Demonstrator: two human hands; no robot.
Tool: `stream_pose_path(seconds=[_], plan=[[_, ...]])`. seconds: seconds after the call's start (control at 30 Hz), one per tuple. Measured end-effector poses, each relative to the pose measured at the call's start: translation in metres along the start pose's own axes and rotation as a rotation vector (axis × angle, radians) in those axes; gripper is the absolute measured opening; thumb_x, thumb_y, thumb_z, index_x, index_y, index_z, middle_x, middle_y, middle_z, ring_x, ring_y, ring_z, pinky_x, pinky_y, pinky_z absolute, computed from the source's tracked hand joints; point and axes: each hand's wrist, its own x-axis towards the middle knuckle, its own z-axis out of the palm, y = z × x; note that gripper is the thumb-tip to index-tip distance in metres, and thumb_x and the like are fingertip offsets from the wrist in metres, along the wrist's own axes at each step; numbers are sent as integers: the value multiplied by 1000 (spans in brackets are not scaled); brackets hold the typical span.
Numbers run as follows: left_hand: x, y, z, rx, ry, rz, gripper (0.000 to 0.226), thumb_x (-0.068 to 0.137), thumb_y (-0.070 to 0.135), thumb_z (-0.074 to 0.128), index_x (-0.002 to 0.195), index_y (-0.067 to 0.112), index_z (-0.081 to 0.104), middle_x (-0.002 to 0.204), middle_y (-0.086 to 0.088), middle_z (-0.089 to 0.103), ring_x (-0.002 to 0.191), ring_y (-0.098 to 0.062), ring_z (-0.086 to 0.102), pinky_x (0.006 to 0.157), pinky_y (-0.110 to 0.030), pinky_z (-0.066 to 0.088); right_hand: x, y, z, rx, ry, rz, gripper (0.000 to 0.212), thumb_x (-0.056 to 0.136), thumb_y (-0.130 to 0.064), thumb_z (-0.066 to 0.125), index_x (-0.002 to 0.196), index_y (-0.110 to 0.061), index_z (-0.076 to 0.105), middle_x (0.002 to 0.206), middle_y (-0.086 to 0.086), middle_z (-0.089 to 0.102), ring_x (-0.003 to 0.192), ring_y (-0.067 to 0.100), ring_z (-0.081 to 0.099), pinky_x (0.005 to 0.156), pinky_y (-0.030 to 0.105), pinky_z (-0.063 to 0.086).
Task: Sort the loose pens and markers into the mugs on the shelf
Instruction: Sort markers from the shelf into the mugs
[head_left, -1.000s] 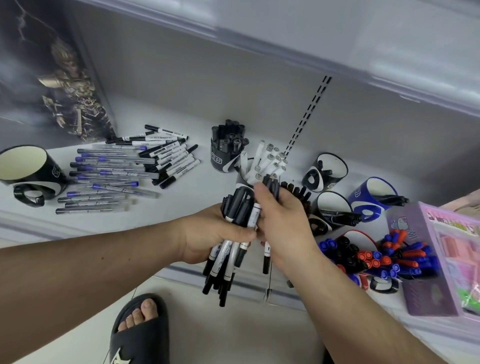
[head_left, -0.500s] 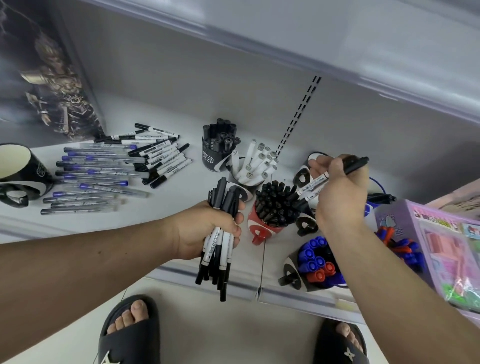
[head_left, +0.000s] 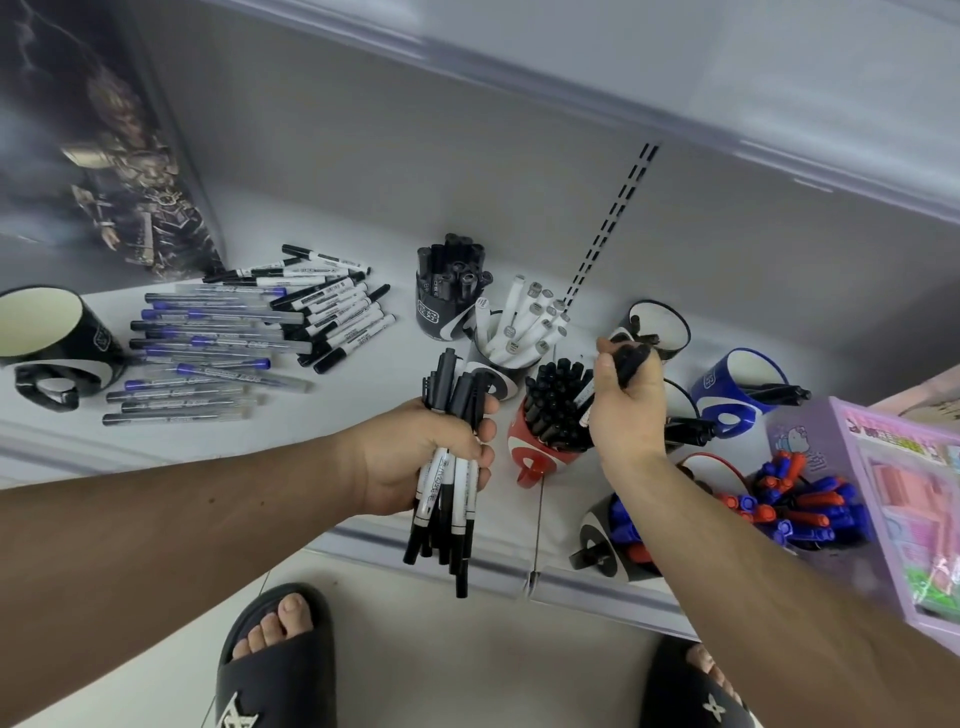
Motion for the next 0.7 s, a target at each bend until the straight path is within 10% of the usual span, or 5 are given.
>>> stream_pose_path(seconds=[0.13,0.2,0.37,0.7], plan=[[-3,3,-2,-16,-27,-15,44,60,-10,48,93,15,62,73,-1,58,64,-18,55,66,-34,52,-2,12,-8,-394,39,-153,15,87,-21,67,101,-17,65,110,-4,50,109,21,55,95,25,45],[-4,3,-3,-16,-34,-21,44,60,-10,48,94,14,61,73,-1,58,64,-18,55,67,-34,52,-6,7,-11,-416,13,-176,29,89,-14,66,116,-15,55,101,-2,58,87,14,61,73,11,45],[-5,2,0,-6,-34,-33,45,59,-10,47,96,14,59,72,-2,58,63,-18,56,67,-33,53,-9,3,-18,-556,-24,-332,60,87,-9,63,135,-31,34,92,2,64,66,14,62,68,30,50],[-2,2,5,-7,-32,-1,45,59,-10,47,94,14,61,72,-2,57,62,-18,56,65,-32,52,-7,20,-28,-1238,-172,-510,60,96,-53,31,144,-19,42,144,9,47,134,30,38,106,50,30]])
